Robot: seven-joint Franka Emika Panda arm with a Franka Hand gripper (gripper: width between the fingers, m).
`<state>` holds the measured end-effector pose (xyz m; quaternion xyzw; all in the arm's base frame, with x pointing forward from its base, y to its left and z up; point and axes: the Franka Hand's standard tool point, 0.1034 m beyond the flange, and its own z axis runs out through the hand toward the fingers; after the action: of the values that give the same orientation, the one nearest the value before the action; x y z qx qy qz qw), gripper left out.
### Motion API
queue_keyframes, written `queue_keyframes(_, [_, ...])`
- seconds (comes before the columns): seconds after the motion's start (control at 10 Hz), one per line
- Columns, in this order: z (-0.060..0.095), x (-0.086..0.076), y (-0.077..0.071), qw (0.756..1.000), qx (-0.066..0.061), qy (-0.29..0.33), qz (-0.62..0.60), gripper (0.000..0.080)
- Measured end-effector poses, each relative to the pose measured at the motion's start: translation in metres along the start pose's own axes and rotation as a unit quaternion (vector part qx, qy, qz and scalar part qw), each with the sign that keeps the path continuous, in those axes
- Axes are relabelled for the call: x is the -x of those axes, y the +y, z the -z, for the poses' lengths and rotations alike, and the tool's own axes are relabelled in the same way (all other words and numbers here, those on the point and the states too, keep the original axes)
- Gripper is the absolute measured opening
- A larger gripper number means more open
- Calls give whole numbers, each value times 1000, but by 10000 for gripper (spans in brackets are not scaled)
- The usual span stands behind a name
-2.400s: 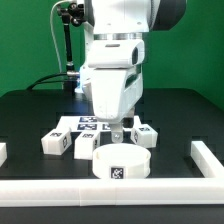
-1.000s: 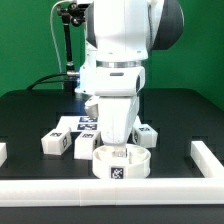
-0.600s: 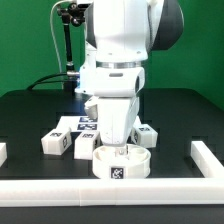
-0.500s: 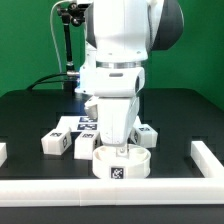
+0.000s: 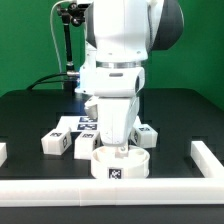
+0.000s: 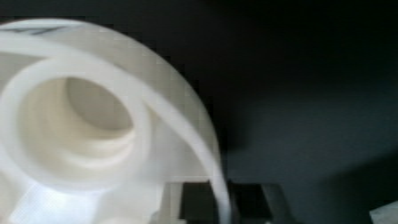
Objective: Assemble stool
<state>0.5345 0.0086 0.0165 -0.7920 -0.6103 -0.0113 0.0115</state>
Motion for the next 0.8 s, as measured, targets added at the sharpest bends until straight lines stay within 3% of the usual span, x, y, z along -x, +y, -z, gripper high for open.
queue_keyframes(0.4, [0,-2,1,1000,0,0,2,28])
queue_keyframes(0.8, [-1,-37,11,1000,4,10,1,28])
